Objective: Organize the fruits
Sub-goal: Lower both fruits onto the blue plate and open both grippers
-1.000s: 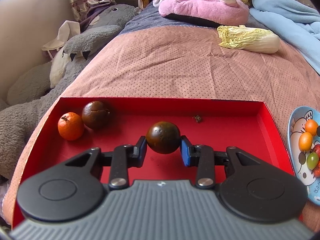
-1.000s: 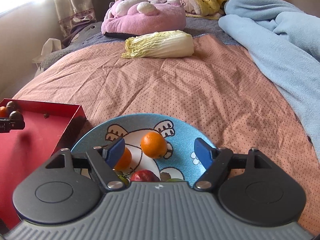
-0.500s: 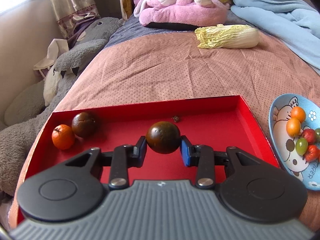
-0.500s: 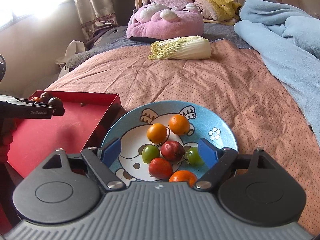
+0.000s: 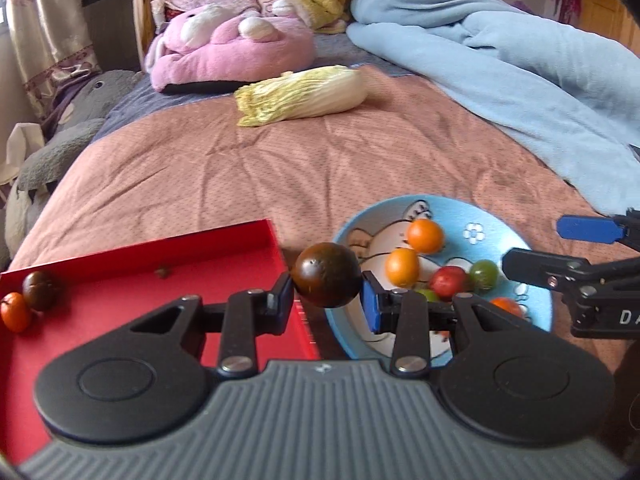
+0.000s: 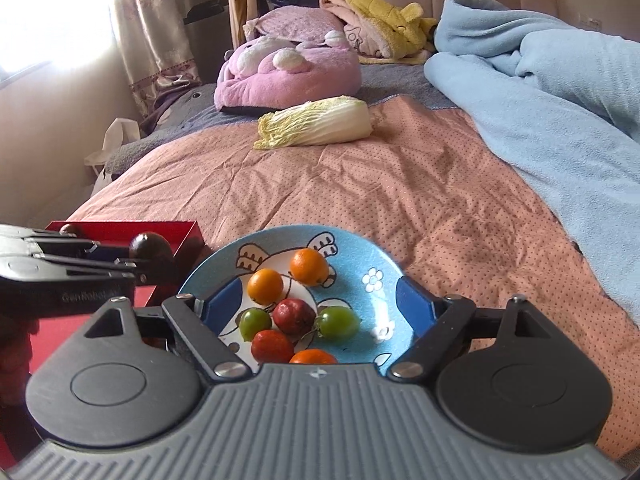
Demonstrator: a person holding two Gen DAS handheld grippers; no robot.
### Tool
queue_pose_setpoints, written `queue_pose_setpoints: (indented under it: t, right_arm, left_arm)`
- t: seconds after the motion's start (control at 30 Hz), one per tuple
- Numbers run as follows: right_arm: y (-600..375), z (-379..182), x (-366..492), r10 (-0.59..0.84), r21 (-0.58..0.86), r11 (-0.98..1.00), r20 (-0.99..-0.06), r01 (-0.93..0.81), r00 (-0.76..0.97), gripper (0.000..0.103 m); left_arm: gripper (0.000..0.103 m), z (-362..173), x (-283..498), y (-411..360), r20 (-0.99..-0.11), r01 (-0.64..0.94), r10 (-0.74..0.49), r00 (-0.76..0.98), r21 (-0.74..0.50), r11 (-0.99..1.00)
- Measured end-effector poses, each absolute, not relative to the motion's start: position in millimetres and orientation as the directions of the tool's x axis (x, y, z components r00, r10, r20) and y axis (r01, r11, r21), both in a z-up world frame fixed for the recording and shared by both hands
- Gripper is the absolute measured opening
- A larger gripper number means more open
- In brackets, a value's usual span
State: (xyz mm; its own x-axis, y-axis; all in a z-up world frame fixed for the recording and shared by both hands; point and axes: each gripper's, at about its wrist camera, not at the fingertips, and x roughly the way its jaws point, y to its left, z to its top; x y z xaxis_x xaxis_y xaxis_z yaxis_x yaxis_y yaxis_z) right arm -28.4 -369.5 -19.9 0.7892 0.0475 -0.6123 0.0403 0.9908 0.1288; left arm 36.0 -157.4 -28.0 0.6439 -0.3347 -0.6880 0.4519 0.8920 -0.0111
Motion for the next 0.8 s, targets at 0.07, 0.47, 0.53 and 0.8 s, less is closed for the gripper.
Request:
queue_pose_setpoints:
  t: [0.07, 0.47, 0.53, 0.8]
  right_arm:
    - [-376, -16, -30, 0.034, 0.128, 0.990, -0.601, 0.054, 0.799, 0.088]
    - [-388, -13, -33, 0.019, 0.133, 0.988, -0.596, 0.075, 0.802, 0.093]
    - [-387, -14, -34, 0.020, 0.133, 0.988, -0.597, 0.074, 0.802, 0.093]
    - [-386, -10, -35, 0.015, 0.134, 0.988, -0.588, 0.080, 0.808, 0.093]
  left_arm:
    - [0.039, -33, 29, -175, -0.697, 0.485, -0.357, 0.622, -0.015, 0.875]
    - [0.040, -58, 10, -221, -0.733, 0.586, -0.383, 0.562, 0.027, 0.810]
    - [0.040, -58, 11, -222, -0.734, 0.584, -0.379, 0.563, 0.030, 0.811]
    - [0.054, -56, 8, -225, -0.730, 0.599, -0.393, 0.559, 0.028, 0.800]
